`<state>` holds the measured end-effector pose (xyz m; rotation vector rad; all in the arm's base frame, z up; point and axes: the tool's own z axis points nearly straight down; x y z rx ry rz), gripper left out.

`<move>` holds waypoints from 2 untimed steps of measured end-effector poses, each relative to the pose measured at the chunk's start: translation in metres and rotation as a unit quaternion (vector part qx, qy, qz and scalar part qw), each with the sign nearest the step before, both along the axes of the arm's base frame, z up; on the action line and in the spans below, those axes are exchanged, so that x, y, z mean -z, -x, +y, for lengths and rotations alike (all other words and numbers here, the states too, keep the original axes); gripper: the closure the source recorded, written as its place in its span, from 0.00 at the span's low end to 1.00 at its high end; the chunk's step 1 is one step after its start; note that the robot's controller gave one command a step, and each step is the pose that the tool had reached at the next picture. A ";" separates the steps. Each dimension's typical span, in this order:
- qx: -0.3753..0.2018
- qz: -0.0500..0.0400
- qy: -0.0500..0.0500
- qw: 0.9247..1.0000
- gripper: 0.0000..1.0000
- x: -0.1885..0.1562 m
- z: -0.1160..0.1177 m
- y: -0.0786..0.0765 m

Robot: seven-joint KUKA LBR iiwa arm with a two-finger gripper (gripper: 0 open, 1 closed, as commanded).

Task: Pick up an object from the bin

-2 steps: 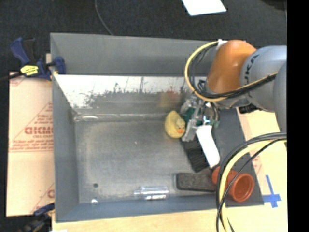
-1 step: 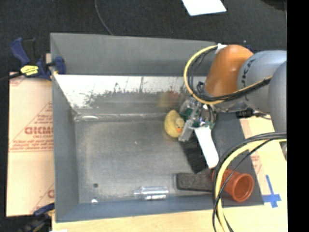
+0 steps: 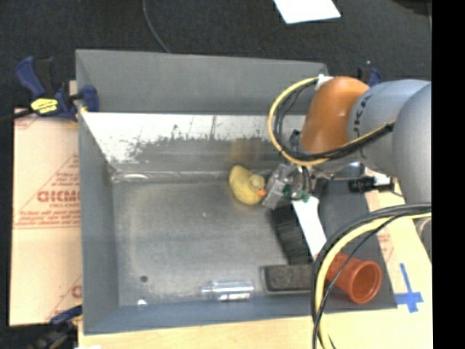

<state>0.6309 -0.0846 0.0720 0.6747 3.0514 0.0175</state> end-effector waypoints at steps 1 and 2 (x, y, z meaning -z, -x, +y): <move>0.000 0.000 0.000 1.000 1.00 0.000 0.000 0.000; -0.001 0.004 0.000 1.000 1.00 -0.038 0.000 0.003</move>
Offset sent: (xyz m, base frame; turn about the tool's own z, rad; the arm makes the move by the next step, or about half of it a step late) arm -0.0001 -0.0001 0.0886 -0.0005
